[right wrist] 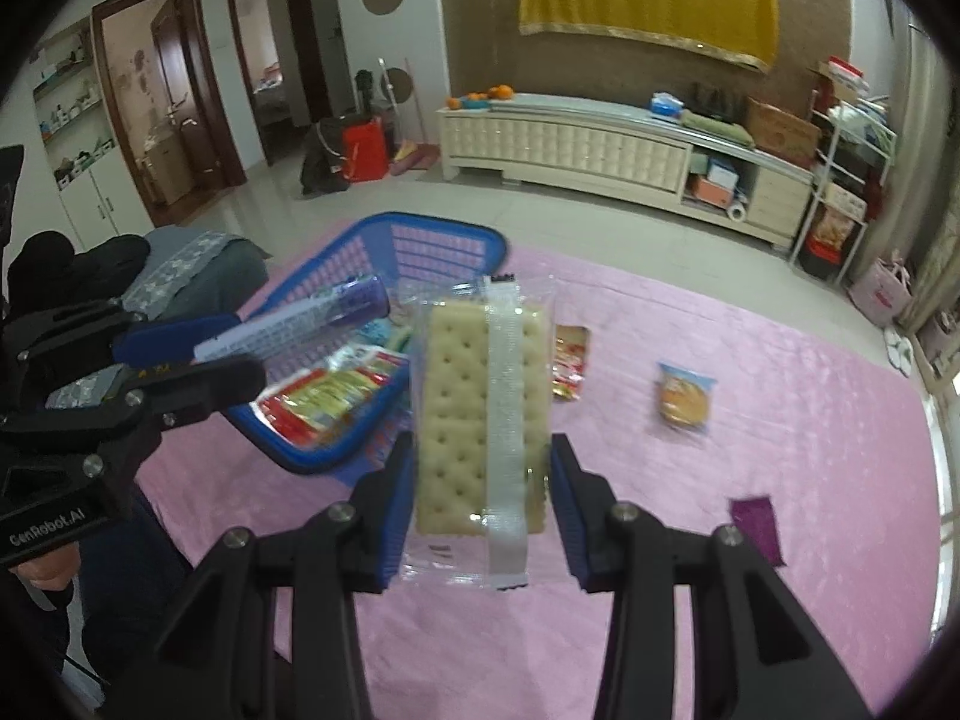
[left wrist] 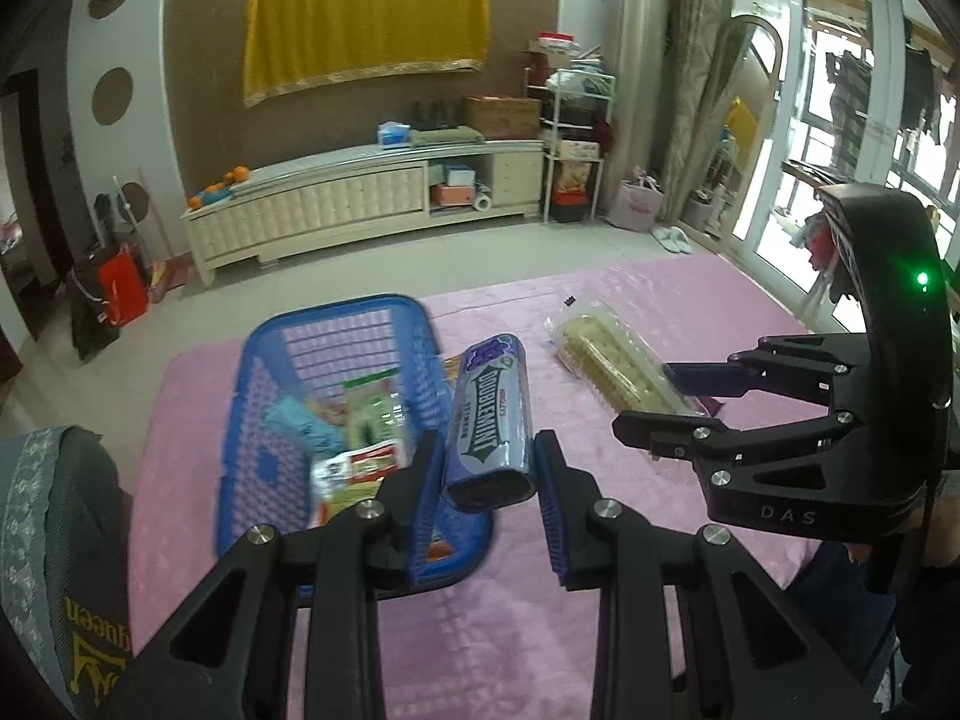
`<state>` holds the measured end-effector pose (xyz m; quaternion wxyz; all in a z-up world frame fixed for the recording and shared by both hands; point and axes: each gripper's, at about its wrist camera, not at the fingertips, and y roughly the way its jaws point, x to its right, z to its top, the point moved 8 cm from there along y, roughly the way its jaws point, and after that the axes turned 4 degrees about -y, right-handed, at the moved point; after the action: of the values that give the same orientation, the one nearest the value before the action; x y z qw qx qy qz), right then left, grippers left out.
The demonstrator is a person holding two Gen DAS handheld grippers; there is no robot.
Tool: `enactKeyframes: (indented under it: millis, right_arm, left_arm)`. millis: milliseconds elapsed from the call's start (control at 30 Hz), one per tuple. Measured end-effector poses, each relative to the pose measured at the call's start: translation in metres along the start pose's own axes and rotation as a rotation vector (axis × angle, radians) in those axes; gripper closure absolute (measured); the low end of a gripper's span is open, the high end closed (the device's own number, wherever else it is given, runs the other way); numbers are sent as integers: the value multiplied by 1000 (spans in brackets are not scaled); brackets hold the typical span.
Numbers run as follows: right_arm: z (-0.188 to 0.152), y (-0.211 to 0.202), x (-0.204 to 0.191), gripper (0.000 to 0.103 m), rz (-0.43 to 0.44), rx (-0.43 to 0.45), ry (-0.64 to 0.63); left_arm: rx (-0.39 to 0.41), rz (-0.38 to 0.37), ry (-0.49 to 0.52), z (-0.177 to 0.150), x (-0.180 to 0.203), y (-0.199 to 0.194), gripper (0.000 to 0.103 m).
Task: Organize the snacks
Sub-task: 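Carry the gum box into the basket and open the left gripper while the right gripper carries the cracker pack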
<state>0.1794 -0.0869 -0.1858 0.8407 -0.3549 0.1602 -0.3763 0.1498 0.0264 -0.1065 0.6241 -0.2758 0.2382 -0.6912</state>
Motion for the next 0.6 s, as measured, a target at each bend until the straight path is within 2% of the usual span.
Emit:
enactKeyframes:
  millis: [233,600]
  right_arm:
    - [18,18,-26,56,44,-9,-22]
    - [24,52,-53,56,40,-71,-56]
  left_arm:
    - [-5,38,-35,-6,-33,-4,74]
    - [-82,24,-89,-36,-63,23,74]
